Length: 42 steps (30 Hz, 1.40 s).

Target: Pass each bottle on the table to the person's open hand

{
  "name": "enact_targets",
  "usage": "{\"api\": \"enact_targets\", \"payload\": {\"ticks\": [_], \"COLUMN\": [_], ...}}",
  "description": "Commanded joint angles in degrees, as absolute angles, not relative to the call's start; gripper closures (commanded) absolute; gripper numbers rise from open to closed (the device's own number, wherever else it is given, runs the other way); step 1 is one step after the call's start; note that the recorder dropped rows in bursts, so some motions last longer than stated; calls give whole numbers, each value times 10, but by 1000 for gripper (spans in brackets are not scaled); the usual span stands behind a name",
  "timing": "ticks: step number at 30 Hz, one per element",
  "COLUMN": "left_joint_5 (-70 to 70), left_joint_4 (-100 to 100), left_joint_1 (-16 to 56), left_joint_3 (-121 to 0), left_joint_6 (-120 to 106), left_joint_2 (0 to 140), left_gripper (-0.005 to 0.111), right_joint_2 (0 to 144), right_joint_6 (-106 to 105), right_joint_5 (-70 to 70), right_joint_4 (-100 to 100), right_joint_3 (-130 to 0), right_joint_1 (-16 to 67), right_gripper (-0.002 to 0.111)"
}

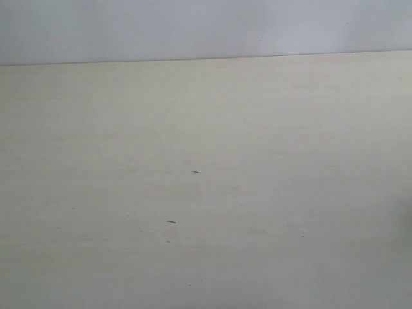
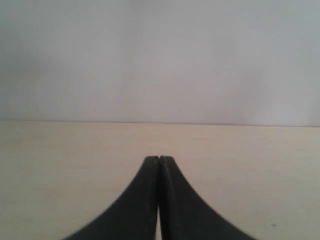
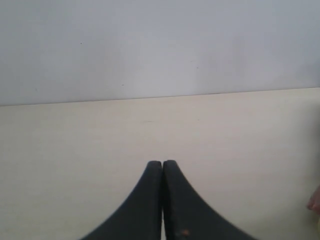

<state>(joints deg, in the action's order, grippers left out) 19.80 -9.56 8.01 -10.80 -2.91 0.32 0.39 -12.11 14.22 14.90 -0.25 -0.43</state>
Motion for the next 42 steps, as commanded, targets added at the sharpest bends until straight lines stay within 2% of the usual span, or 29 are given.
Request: {"api": "enact_targets", "payload": {"ticks": [1, 10, 42], "left_joint_5": [209, 213, 206], "left_joint_4": [-78, -78, -78], "left_joint_1": [65, 63, 63], "left_joint_3": [-93, -12, 0], "left_joint_6": [-13, -13, -13], "left_joint_2": [0, 0, 0], "left_gripper": [104, 104, 104], "right_joint_2": [0, 0, 0], "right_joint_6": [-122, -122, -122], "right_joint_5": [140, 140, 140], "right_joint_4": [150, 150, 150], "right_joint_3": [0, 0, 0], "right_joint_1": [-3, -3, -3], "right_gripper": [108, 108, 108]}}
